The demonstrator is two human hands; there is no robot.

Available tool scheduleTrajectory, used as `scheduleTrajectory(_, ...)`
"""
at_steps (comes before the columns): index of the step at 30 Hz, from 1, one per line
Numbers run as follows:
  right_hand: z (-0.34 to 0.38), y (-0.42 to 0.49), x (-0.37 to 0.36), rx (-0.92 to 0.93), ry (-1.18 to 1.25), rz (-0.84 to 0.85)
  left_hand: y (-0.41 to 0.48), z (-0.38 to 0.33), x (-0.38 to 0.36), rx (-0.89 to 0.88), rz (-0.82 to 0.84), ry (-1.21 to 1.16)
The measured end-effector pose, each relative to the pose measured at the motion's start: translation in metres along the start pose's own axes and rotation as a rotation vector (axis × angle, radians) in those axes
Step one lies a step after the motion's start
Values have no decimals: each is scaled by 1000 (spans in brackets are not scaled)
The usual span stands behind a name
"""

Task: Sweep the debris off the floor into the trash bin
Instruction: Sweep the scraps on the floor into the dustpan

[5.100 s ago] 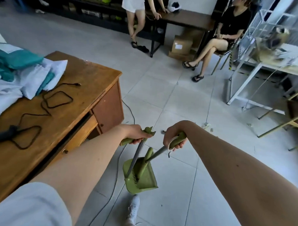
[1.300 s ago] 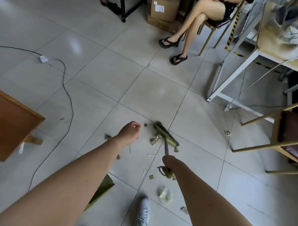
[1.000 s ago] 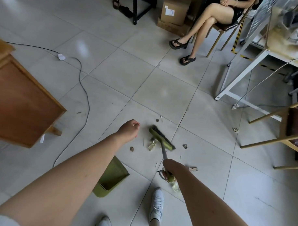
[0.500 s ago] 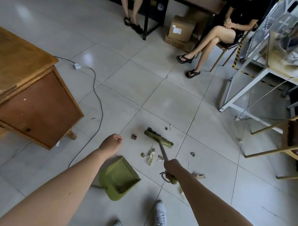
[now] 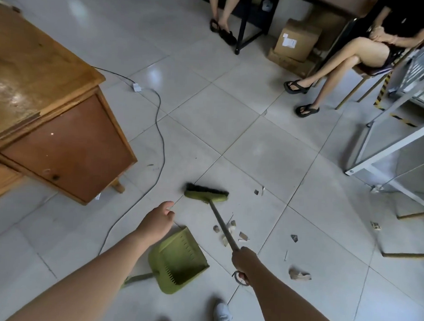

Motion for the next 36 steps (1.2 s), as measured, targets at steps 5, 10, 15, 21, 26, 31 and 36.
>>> scheduleTrajectory(5,-35,-4,13,-68,-69,-34,8,-32,-19,-39,21,-32)
scheduleTrajectory(10,-39,-10,34,-121,-50,-20,2,-67,-55,-95,102,-43)
scheduleTrajectory(15,-80,-27,27,-168,-57,1,-22,-87,-82,-123,166,-5)
scheduleTrajectory(21,-168,-55,2,-237,11,14,-61,-89,-104,-111,178,70)
scheduleTrajectory(26,-206,-83,1,-254,105,-12,-92,-91,-128,-111,258,159)
scheduleTrajectory(31,-198,-91,35,-167,269,-68,-94,-103,-136,-127,264,177)
scheduleTrajectory(36,-172,-75,86,-124,355,-118,-69,-124,-138,-111,192,94)
Point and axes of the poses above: each hand's wrist, its own y-axis towards the middle knuckle, its own x-axis out of the back of the hand, z = x × y, the point moved 3 cm from there along y, towards the middle knuckle, and after that the axes turned 5 degrees about -x, right-handed, at the moved point
